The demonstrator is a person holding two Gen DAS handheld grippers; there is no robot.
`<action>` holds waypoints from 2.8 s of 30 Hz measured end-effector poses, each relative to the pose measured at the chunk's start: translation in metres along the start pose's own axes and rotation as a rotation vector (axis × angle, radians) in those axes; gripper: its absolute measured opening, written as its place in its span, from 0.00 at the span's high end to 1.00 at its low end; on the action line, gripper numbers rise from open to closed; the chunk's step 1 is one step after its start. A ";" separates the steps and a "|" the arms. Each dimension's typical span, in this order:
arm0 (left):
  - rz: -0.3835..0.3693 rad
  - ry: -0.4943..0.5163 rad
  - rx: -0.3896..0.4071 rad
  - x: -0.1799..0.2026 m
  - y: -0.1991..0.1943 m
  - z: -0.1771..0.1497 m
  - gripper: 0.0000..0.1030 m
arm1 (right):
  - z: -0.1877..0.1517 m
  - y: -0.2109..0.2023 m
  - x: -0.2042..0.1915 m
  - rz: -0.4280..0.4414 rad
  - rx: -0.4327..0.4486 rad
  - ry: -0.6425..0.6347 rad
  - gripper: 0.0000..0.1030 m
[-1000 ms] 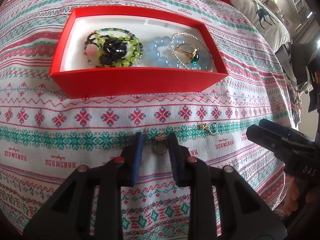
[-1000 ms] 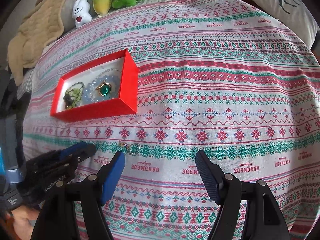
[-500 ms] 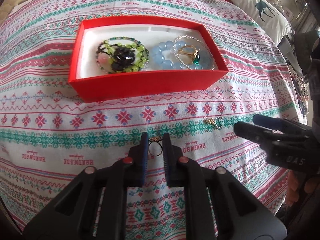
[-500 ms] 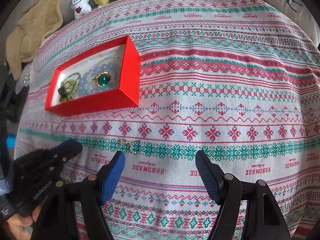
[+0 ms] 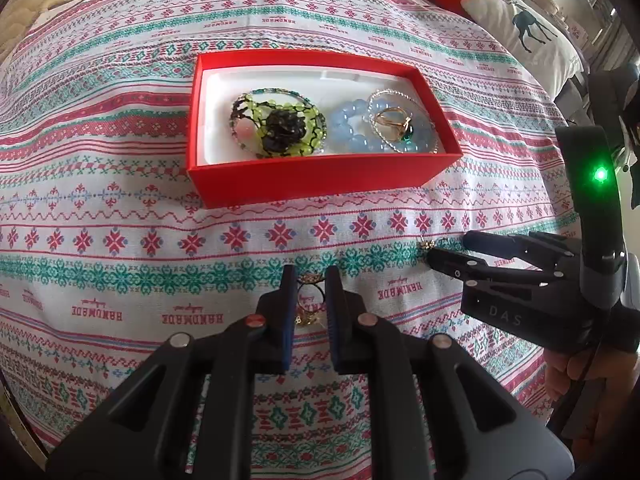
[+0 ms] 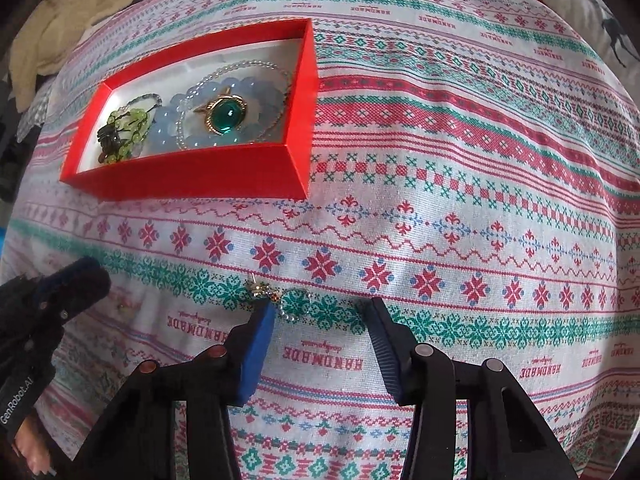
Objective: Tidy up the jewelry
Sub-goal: 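Lift the gold ring with the left tool while the right tool grasps the earring, then drop the gold ring and earring into the red box, open both tools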
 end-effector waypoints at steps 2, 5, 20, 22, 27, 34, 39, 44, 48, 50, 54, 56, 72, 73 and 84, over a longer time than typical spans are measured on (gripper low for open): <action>0.002 -0.004 0.000 -0.001 0.000 0.000 0.85 | 0.002 0.002 -0.010 -0.011 0.003 -0.019 0.58; 0.005 -0.005 0.000 -0.002 0.000 0.000 0.85 | 0.007 0.007 -0.025 -0.017 0.009 -0.050 0.68; 0.017 -0.005 0.019 -0.011 -0.013 0.001 0.85 | -0.008 0.000 -0.041 0.005 0.018 -0.108 0.86; 0.016 -0.007 0.024 -0.012 -0.016 0.002 0.85 | -0.011 -0.007 -0.033 0.012 0.018 -0.107 0.91; 0.021 -0.014 0.028 -0.014 -0.018 0.002 0.85 | -0.015 -0.014 -0.030 0.024 0.020 -0.100 0.91; 0.023 -0.018 0.029 -0.015 -0.018 0.003 0.85 | -0.017 -0.036 -0.016 0.044 0.043 -0.095 0.90; 0.022 -0.023 0.028 -0.015 -0.018 0.003 0.85 | -0.017 -0.048 -0.011 0.044 0.035 -0.117 0.78; 0.020 -0.023 0.026 -0.016 -0.018 0.003 0.85 | -0.020 -0.048 -0.015 0.007 0.045 -0.161 0.48; 0.023 -0.022 0.025 -0.016 -0.016 0.003 0.85 | -0.019 -0.048 -0.028 0.004 0.057 -0.197 0.52; 0.025 -0.021 0.021 -0.015 -0.015 0.003 0.85 | -0.019 -0.043 -0.034 -0.014 0.047 -0.218 0.59; 0.028 -0.023 0.016 -0.015 -0.012 0.002 0.85 | -0.023 -0.029 -0.039 -0.026 0.014 -0.236 0.74; 0.028 -0.023 0.015 -0.015 -0.012 0.002 0.85 | -0.023 -0.031 -0.039 -0.013 0.019 -0.231 0.85; 0.023 -0.029 0.048 -0.016 -0.023 0.006 0.85 | -0.027 -0.069 -0.020 0.046 0.069 -0.186 0.85; 0.022 -0.024 0.052 -0.015 -0.024 0.007 0.85 | -0.026 -0.074 -0.020 0.052 0.077 -0.182 0.85; 0.033 0.042 0.162 -0.001 -0.041 0.052 0.85 | -0.008 -0.099 -0.010 0.093 0.171 -0.115 0.84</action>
Point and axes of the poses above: each gripper's, at about its wrist camera, not at the fingertips, and y roughly the way its jaws point, x to its right, z to its top, the point moved 5 cm from there along y, roughly the way its jaws point, and after that the axes turned 2 degrees about -x, right-handed, at the moved point
